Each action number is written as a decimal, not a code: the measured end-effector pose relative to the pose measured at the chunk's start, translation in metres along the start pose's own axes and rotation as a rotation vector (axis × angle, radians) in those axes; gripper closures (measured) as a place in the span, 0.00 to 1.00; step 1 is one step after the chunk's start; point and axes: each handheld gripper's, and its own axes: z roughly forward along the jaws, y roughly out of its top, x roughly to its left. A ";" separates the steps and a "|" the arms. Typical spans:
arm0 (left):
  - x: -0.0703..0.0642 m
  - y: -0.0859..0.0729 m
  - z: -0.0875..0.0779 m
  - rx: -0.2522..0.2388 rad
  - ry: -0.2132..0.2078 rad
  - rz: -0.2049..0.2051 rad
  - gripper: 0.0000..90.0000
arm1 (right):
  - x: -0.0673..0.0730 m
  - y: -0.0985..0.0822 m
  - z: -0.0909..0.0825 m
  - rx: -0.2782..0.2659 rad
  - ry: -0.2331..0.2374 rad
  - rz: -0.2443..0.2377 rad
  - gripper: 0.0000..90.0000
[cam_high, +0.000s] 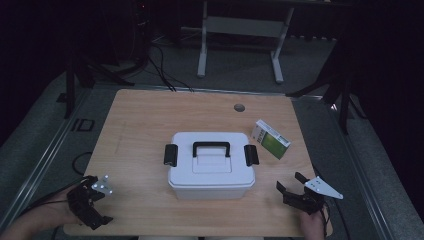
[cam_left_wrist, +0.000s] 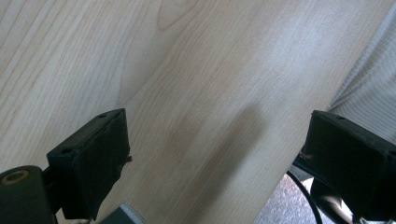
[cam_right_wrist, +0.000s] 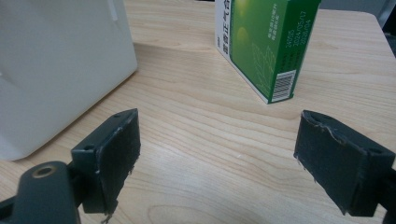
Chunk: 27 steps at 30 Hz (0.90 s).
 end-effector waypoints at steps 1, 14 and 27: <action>-0.001 0.002 -0.001 0.010 0.006 0.012 0.09 | 0.000 0.000 0.000 0.002 0.002 0.002 0.15; 0.000 0.027 -0.027 0.030 0.008 0.076 0.12 | 0.001 0.001 0.001 0.010 -0.001 -0.008 0.15; -0.003 0.050 -0.051 0.044 0.016 0.133 0.13 | 0.001 0.000 0.002 0.017 0.004 -0.011 0.15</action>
